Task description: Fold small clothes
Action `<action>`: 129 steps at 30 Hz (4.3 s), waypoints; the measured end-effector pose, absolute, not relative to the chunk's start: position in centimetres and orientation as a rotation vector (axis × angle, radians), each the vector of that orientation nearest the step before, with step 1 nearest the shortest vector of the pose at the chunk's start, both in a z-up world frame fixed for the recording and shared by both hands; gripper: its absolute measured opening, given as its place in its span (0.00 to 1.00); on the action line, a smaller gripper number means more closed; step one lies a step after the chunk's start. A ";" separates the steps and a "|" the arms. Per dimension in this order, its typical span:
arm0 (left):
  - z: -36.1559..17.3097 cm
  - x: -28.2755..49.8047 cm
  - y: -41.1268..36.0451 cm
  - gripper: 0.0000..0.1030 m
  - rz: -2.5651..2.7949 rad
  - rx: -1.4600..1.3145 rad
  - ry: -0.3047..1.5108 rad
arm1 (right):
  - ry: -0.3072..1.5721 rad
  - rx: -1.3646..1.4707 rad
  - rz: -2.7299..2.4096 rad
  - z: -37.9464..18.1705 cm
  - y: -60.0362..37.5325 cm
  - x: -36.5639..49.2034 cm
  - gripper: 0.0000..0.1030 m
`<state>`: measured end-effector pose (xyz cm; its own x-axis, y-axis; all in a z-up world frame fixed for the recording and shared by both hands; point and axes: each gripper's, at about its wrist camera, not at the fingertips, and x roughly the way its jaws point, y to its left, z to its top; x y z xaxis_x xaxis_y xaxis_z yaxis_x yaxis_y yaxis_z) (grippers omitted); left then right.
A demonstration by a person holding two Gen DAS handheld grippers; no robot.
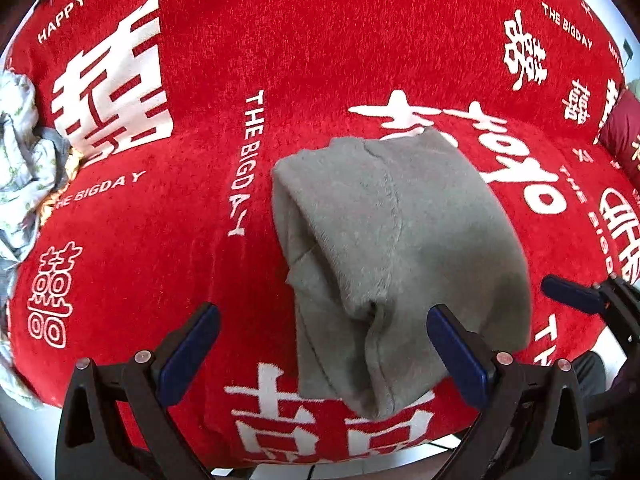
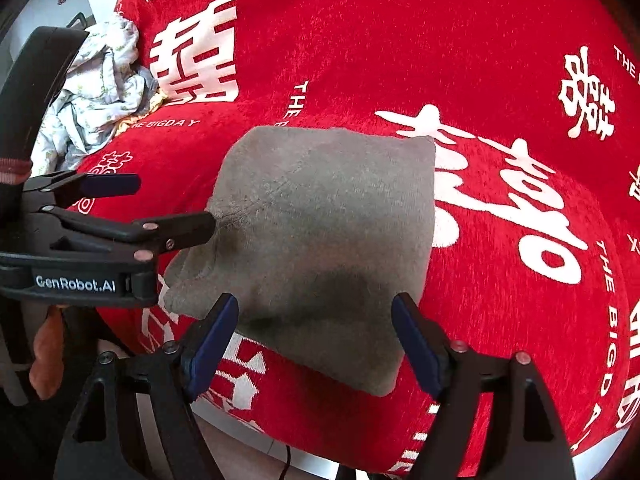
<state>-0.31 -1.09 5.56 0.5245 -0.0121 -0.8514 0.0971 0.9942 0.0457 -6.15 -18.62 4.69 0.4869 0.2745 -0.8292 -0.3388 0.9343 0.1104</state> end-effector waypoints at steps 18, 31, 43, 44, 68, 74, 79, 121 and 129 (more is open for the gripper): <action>2.6 11.8 2.0 0.86 -0.207 -0.293 1.176 | 1.024 -0.035 0.347 3.6 -19.6 -6.0 0.79; 4.4 15.7 0.8 0.09 -0.308 -0.213 1.215 | 1.053 0.031 0.349 2.3 -20.7 -5.2 0.79; 0.0 17.8 3.4 0.25 -0.254 -0.164 1.309 | 1.033 0.048 0.374 2.9 -20.3 -5.2 0.79; 0.6 17.4 3.3 0.44 -0.225 -0.122 1.296 | 1.005 0.059 0.390 3.5 -20.1 -5.3 0.79; 0.0 2.9 -2.3 0.90 -0.434 0.002 1.183 | 1.074 0.047 0.247 0.8 -23.2 -7.2 0.79; -0.8 3.0 -1.5 0.90 -0.342 0.040 1.241 | 0.983 0.172 0.328 2.6 -22.6 -6.3 0.80; -1.0 2.3 0.3 0.90 -0.290 -0.027 1.269 | 1.120 -0.013 0.233 -0.2 -20.9 -5.4 0.80; 3.9 -0.7 1.4 0.98 0.059 -0.059 1.058 | 1.070 -0.066 0.323 2.9 -17.6 -7.7 0.86; 3.6 -0.7 1.3 0.98 0.054 -0.070 1.084 | 1.079 -0.060 0.308 2.8 -17.6 -7.7 0.86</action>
<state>-0.72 1.28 3.57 0.4672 0.0091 -0.8841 -0.0781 0.9965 -0.0310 -7.67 -17.56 2.83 0.4339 0.2181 -0.8742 -0.2762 0.9558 0.1013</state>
